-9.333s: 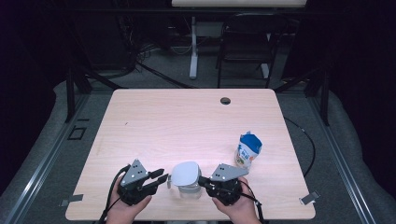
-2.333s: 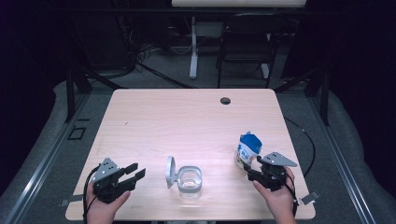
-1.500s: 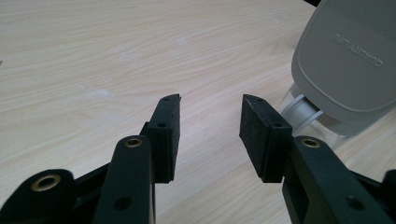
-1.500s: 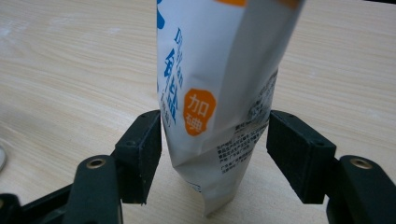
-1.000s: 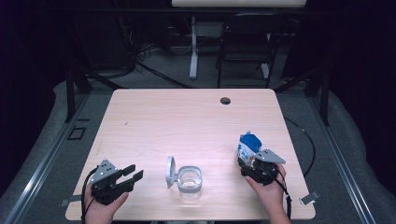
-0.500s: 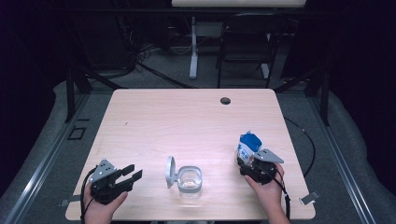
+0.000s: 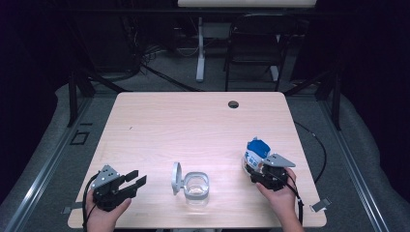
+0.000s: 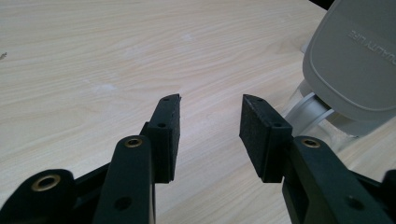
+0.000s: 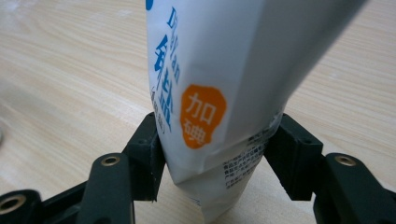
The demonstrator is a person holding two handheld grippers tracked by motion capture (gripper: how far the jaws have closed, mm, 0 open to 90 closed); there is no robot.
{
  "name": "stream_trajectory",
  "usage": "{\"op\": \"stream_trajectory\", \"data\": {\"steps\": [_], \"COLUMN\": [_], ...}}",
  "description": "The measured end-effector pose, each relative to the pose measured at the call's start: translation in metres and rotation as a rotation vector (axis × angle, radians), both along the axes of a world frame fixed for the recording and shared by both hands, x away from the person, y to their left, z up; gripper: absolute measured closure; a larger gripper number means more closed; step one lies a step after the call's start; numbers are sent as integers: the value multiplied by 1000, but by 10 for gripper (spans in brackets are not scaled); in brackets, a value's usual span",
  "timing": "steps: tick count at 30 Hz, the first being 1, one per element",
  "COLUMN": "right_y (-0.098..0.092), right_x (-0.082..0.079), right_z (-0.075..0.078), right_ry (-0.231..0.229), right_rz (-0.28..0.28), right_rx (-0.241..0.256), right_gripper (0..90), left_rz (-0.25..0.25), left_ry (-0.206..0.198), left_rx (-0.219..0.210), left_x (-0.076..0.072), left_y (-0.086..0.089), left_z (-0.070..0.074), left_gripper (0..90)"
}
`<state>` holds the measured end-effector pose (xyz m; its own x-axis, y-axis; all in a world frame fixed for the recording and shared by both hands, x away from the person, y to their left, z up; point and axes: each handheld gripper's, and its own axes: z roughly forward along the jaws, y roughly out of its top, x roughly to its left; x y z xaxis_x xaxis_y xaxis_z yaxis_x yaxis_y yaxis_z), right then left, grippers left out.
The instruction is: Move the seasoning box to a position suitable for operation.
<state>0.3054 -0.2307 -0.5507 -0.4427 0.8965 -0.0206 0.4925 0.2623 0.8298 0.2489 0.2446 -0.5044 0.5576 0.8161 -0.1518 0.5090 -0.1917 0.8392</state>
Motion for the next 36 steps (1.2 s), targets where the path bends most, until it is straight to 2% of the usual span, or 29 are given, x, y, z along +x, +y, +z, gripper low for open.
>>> {"op": "stream_trajectory", "data": {"steps": [8, 10, 15, 24, 27, 30, 36], "right_y": [1, 1, -1, 4, 7, 8, 12], "right_x": [-2, -2, -3, -7, -8, -8, -10], "right_z": [1, 1, 0, -2, -6, -8, -12], "right_ry": [10, 12, 7, -17, -25, -25, -42], "right_rz": [58, 94, 115, 77, 46, 37, 13], "right_rx": [12, 13, 5, 3, 25, 24, -4], "right_gripper": [438, 437, 434, 415, 395, 386, 358], "left_rz": [3, 3, 5, 8, 10, 10, 15], "left_ry": [-5, -5, -1, -3, -5, -5, -1], "left_rx": [-6, -5, -2, -6, -12, -13, -16], "left_x": [0, 0, 0, 0, 0, 0, 0], "left_y": [1, 1, 3, 3, 3, 4, 6], "left_z": [1, 1, 1, 1, 1, 1, 1], "left_gripper": [588, 588, 588, 588, 588, 588, 588]}}
